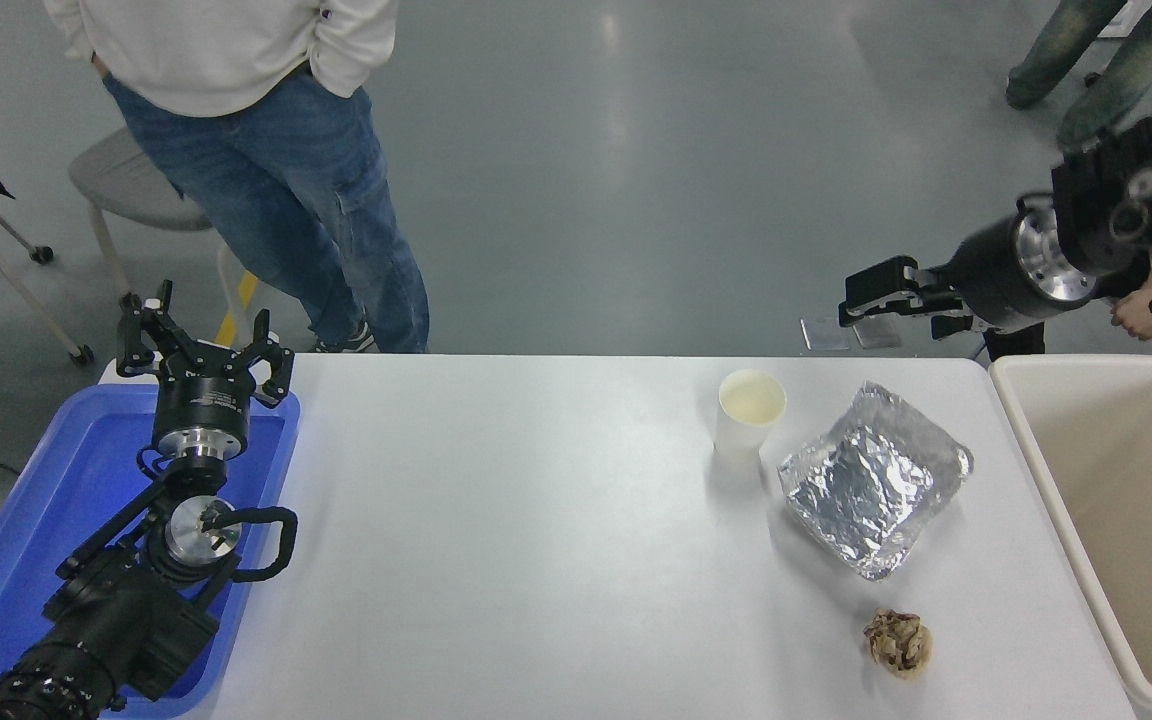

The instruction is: Pick up paper cup place in dustbin

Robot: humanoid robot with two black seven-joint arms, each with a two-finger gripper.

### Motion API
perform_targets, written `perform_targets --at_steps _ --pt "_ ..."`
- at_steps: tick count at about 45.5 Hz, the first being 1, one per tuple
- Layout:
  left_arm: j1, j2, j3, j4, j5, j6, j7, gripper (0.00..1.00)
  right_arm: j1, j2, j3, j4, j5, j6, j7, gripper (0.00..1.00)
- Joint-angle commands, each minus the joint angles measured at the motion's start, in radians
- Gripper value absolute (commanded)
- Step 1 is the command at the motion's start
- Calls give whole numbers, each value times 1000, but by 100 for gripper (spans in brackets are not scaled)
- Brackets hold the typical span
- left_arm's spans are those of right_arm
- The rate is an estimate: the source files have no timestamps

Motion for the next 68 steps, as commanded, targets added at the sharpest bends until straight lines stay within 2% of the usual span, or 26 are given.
perform_targets --at_steps 1,10,14,37,42,51,68 --pt "0 1 0 0 0 0 0 99 182 88 -116 140 -3 79 2 100" --pt "0 1 0 0 0 0 0 99 314 177 -106 151 201 242 2 100" --pt "0 1 0 0 0 0 0 99 346 197 -96 151 241 292 2 100" --pt "0 1 0 0 0 0 0 99 303 209 -57 142 263 265 -2 100" --pt "0 1 0 0 0 0 0 99 276 206 -62 128 247 214 -5 100" --pt "0 1 0 0 0 0 0 99 139 221 -48 31 243 18 -6 100" --pt "-1 -1 0 0 0 0 0 99 -293 327 133 -377 243 -169 -9 100"
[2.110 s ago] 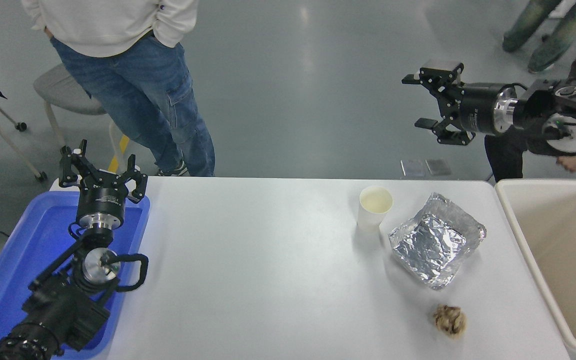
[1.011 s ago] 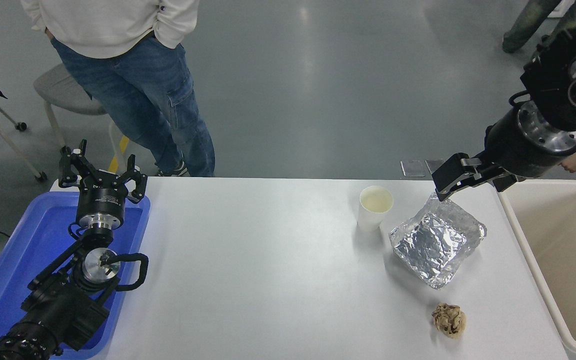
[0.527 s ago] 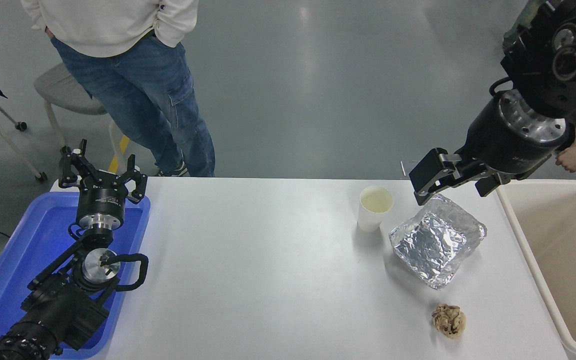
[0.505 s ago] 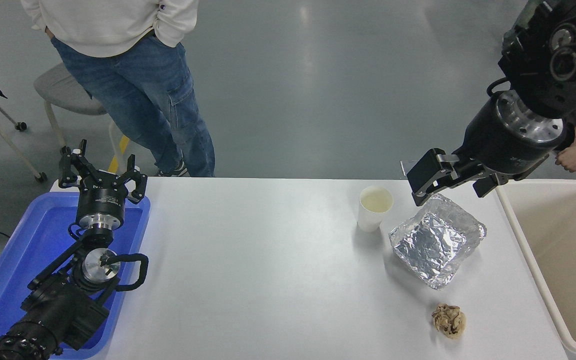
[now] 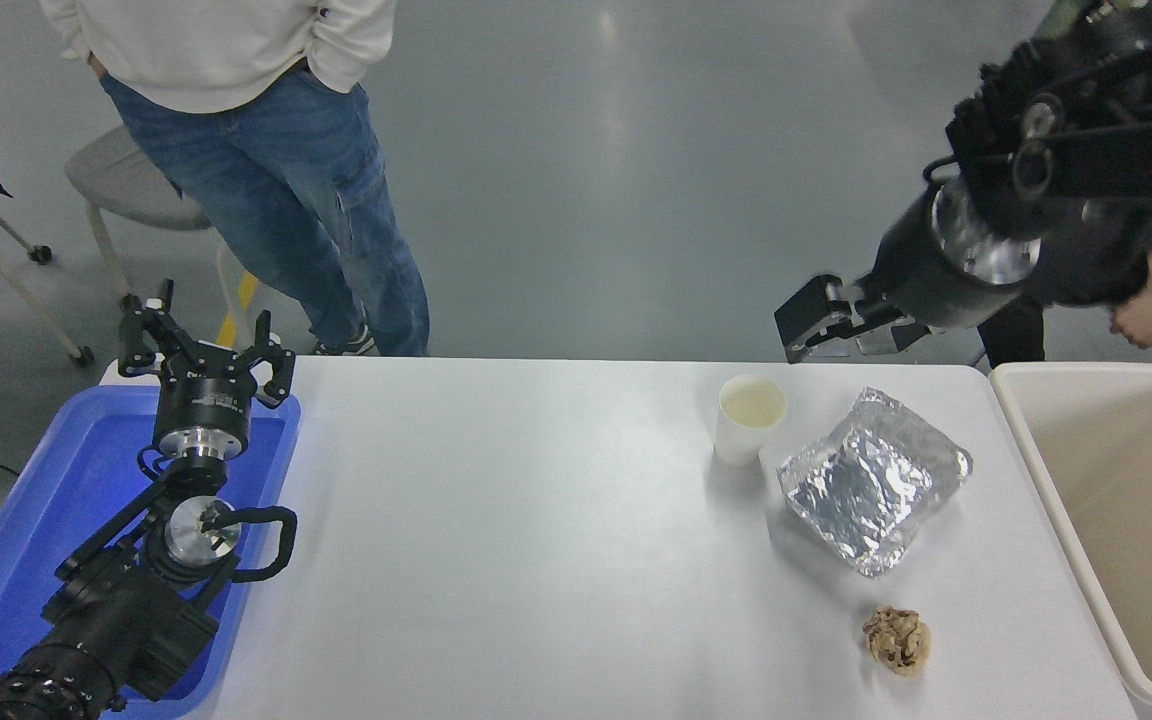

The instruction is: Pick up paper cup place in dustbin

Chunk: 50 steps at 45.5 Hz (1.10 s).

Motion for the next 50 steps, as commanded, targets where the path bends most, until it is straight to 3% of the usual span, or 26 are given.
perform_targets --at_steps 1,8,31,50 --pt "-1 1 0 0 0 0 0 99 -262 57 95 -231 -2 -135 -1 100" --pt "-1 -1 0 0 0 0 0 99 -401 71 140 -334 -13 -196 -1 100" --pt "-1 1 0 0 0 0 -1 99 -736 66 255 -555 -206 -288 5 100" --pt "-1 1 0 0 0 0 -1 99 -832 77 273 -647 -237 -367 -11 100"
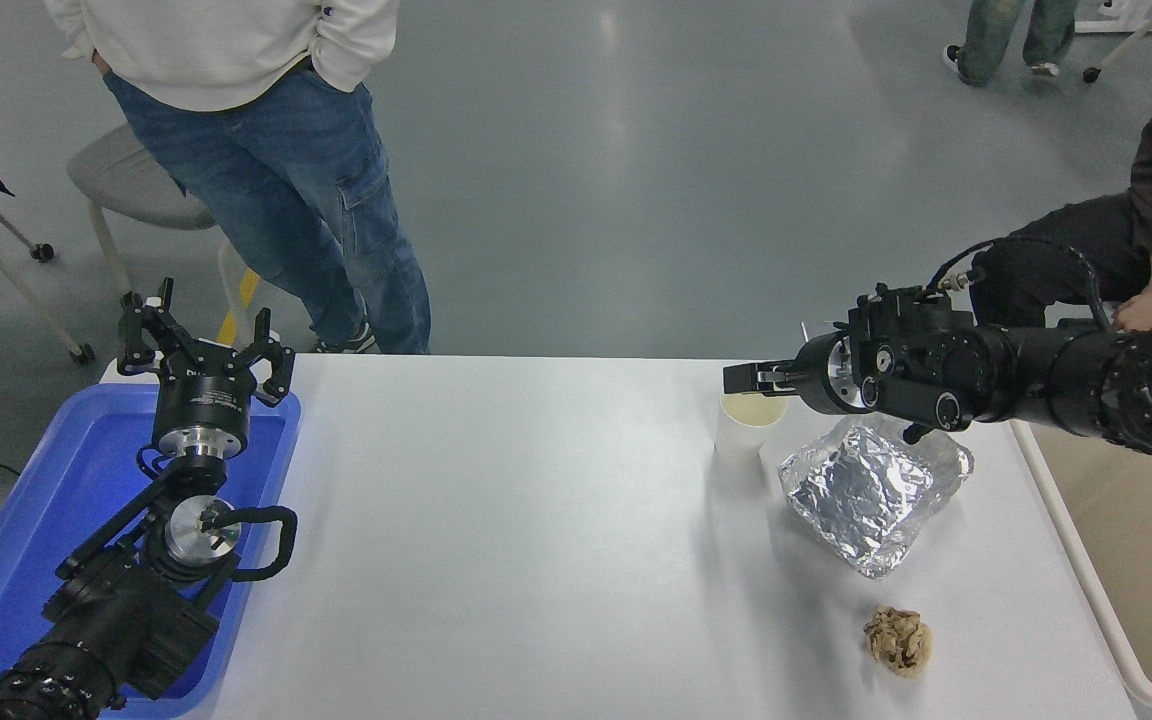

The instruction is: Pick up paper cup place in dustbin

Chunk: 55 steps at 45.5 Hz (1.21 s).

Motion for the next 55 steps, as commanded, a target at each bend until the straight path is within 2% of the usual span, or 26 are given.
perform_targets --at_steps 1,13,20,29,35,40,45,55 --pt "2 0 0 0 0 0 0 99 -70 10 9 -70 -18 -38 -11 100" --pt "0 0 0 0 0 0 0 99 -114 14 9 -98 -18 -61 -16 99" --pt "0 0 0 1 0 0 0 99 -133 27 9 -116 -18 -64 -18 92" --pt "0 0 0 0 0 0 0 99 -151 40 9 -129 -18 -66 -19 69" --pt "0 0 0 0 0 0 -1 99 -156 43 9 -136 -18 -66 -19 37" --pt "0 0 0 0 0 0 -1 99 -157 43 9 -136 -18 -61 -19 22" --pt "0 0 0 0 0 0 0 99 -157 43 9 -133 -16 -55 -19 0" --pt "0 0 0 1 0 0 0 99 -150 39 7 -126 -15 -48 -18 0"
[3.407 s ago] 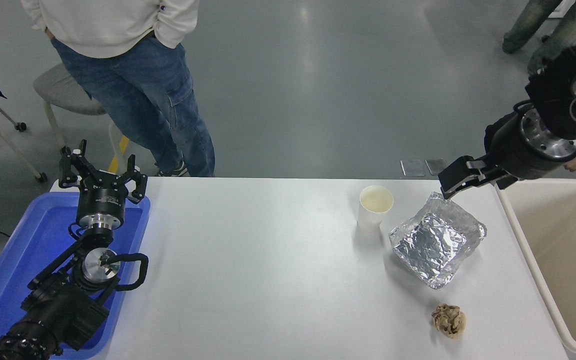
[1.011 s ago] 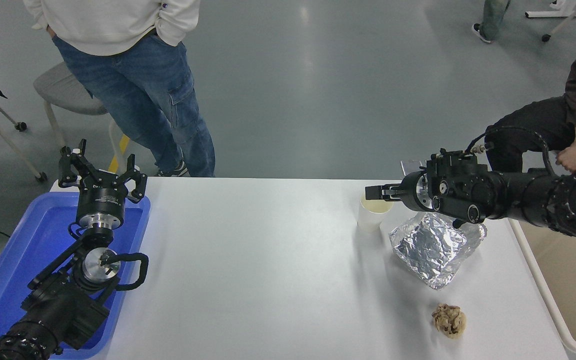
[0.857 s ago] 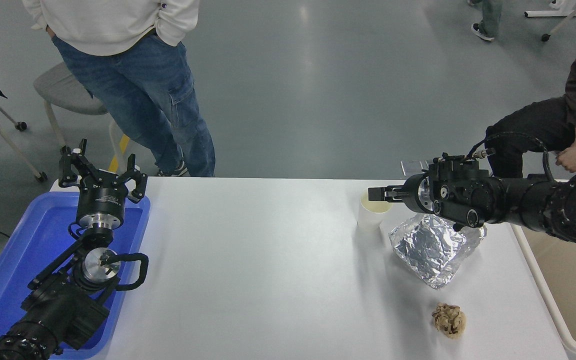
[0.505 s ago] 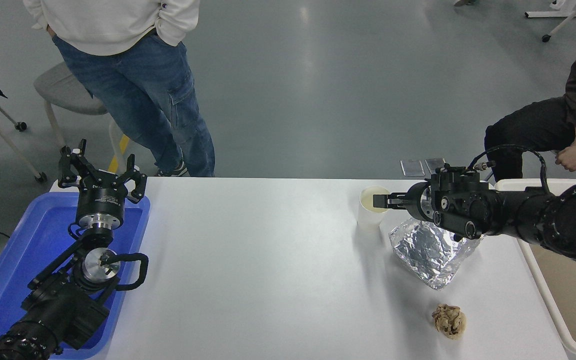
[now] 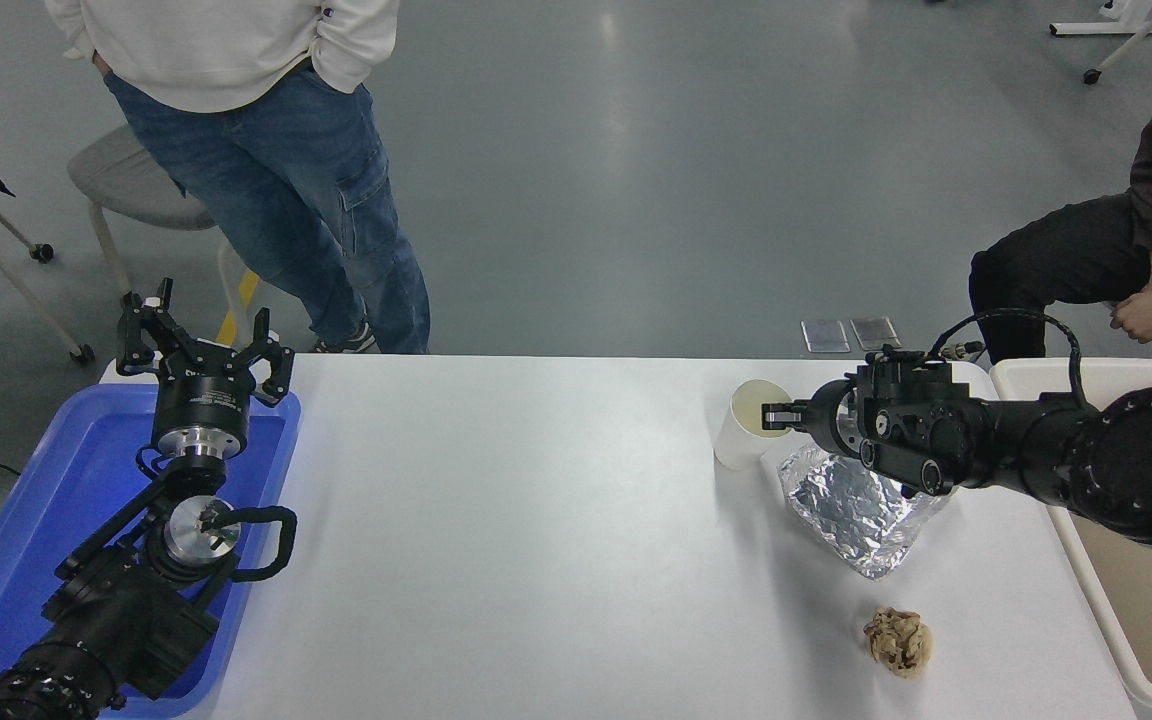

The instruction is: Pick up paper cup place in dustbin

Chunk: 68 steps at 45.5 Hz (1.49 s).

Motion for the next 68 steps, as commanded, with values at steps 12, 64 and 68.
perform_targets --at_steps 12,64,68 --pt "0 0 0 -1 0 0 0 99 53 -22 -2 52 3 13 2 0" --pt "6 5 -2 -1 2 0 0 99 1018 -268 -287 554 17 457 -4 0" --pt "5 5 -2 1 0 0 0 99 1018 -281 -301 549 11 457 -13 0"
